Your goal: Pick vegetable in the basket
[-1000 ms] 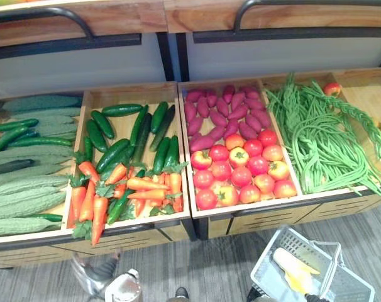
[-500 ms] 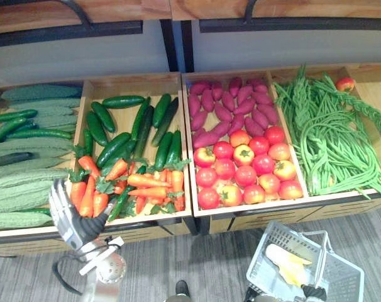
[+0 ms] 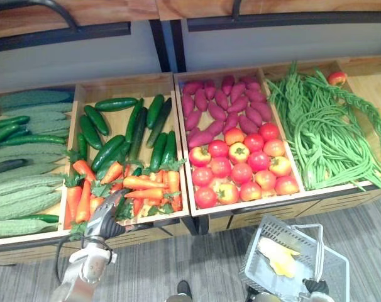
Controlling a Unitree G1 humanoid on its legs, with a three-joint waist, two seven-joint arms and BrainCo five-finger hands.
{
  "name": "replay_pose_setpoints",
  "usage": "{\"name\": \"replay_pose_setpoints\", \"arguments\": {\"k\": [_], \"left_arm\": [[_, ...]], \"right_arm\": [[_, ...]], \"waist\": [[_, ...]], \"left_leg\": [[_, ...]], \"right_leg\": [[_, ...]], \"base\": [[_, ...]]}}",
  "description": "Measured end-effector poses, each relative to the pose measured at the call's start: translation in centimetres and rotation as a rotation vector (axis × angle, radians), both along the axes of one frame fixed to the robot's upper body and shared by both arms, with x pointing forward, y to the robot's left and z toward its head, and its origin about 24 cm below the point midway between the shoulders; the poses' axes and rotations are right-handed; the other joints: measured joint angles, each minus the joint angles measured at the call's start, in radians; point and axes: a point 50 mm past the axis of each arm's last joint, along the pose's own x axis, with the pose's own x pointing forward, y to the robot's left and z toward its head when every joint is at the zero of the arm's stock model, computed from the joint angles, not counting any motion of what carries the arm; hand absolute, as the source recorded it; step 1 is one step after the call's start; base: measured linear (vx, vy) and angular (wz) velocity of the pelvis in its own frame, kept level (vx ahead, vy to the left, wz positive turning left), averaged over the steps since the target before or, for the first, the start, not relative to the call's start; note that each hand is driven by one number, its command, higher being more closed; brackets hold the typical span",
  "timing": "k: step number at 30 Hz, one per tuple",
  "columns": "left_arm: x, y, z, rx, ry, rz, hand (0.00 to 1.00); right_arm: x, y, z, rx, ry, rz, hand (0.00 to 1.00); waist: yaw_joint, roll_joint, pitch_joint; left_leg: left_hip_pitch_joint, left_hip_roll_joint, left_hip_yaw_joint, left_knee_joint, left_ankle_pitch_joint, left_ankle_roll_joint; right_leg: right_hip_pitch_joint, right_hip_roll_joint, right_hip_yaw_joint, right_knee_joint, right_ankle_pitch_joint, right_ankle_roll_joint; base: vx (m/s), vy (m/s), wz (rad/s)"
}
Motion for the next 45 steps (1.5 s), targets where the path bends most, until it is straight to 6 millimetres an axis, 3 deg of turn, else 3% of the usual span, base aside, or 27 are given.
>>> {"name": "replay_pose_setpoints", "arguments": {"k": [7, 16, 30, 38, 45], "left_arm": [[2.0, -0.7, 0.2, -0.001, 0.014, -0.033, 0.0], [4.6, -0.4, 3.2, 0.054, -0.103, 0.013, 0.0], [5.1, 0.3, 5.1, 0.141, -0.143, -0.021, 0.0], [5.8, 0.5, 6.0, 0.187, -0.144, -0.053, 0.0], [6.5, 1.7, 4.8, 0.196, -0.074, -0.005, 0.0]], "right_arm": [[0.0, -0.7, 0.3, -0.015, -0.006, -0.012, 1.0], [0.4, -1.2, 0.5, -0.021, -0.025, -0.036, 1.0], [2.5, -1.3, 1.3, -0.031, -0.084, -0.02, 1.0], [2.5, -1.6, 1.4, -0.04, -0.084, -0.02, 1.0], [3.8, -2.0, 2.1, -0.057, -0.123, -0.01, 1.0]], "waist": [[-0.002, 0.018, 0.015], [-0.003, 0.023, 0.03], [-0.003, 0.037, 0.067], [-0.004, 0.037, 0.096], [-0.006, 0.032, 0.13]], "left_leg": [[-0.009, 0.006, 0.02, 0.0, 0.0, -0.001], [-0.03, 0.0, 0.02, 0.0, 0.001, -0.001], [-0.075, 0.001, 0.009, 0.018, 0.001, 0.0], [-0.077, 0.0, 0.018, 0.019, 0.001, 0.0], [-0.111, -0.002, 0.033, 0.021, 0.001, 0.0]], "right_leg": [[-0.025, 0.008, 0.024, 0.001, 0.002, 0.002], [-0.048, 0.004, 0.028, 0.001, 0.004, 0.002], [-0.097, 0.001, 0.043, 0.019, 0.006, 0.0], [-0.105, 0.002, 0.054, 0.019, 0.007, 0.0], [-0.155, 0.003, 0.079, 0.018, 0.018, -0.005]], "base": [[-0.03, -0.03, -0.11], [0.01, -0.004, 0.0], [-0.04, -0.019, -0.01], [-0.01, -0.012, -0.03], [-0.01, -0.013, -0.09]]}}
